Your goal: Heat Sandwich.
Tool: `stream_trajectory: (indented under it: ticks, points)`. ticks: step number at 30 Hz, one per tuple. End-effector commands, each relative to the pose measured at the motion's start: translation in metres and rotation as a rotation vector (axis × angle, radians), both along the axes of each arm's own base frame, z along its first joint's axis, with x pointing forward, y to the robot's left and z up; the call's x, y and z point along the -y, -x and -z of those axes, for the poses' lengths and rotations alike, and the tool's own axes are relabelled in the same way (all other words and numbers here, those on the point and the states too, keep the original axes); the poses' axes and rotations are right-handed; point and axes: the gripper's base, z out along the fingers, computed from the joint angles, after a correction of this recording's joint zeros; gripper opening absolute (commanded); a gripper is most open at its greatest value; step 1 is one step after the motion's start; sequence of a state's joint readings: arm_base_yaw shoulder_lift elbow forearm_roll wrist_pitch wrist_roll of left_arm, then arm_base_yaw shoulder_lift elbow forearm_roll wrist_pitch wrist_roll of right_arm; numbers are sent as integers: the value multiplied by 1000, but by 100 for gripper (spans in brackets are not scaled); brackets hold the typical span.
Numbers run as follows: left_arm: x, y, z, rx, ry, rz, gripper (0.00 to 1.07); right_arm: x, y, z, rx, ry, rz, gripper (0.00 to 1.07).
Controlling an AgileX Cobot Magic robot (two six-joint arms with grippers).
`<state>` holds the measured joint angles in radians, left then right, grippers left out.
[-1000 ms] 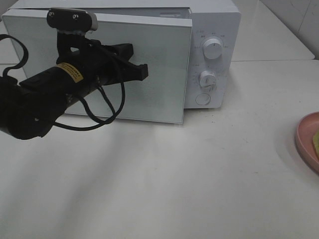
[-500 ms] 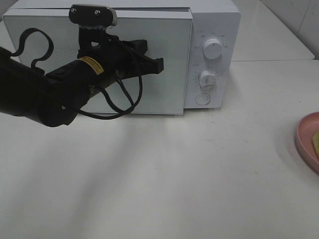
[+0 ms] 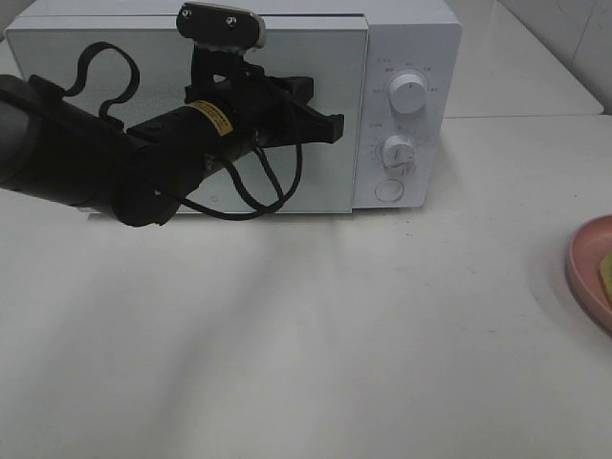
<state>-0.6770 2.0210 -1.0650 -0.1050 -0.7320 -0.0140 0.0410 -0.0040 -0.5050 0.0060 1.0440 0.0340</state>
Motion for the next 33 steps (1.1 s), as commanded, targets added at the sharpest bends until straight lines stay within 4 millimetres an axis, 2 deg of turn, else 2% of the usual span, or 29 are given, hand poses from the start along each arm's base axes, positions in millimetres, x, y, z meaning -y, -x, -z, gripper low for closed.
stream_trajectory:
  ticks: [1,17,29,33]
  points:
    - [-10,-14,-6,0,65,-95,0,0,4,0,32,1,3,76]
    - [-11,-24,-6,3,98,-136,0,0,4,0,32,1,3,76]
    - [-10,-20,-6,-13,81,-122,0,0,4,0,32,1,4,76]
    - [-8,-12,-5,-23,73,-104,0,0,4,0,32,1,4,76]
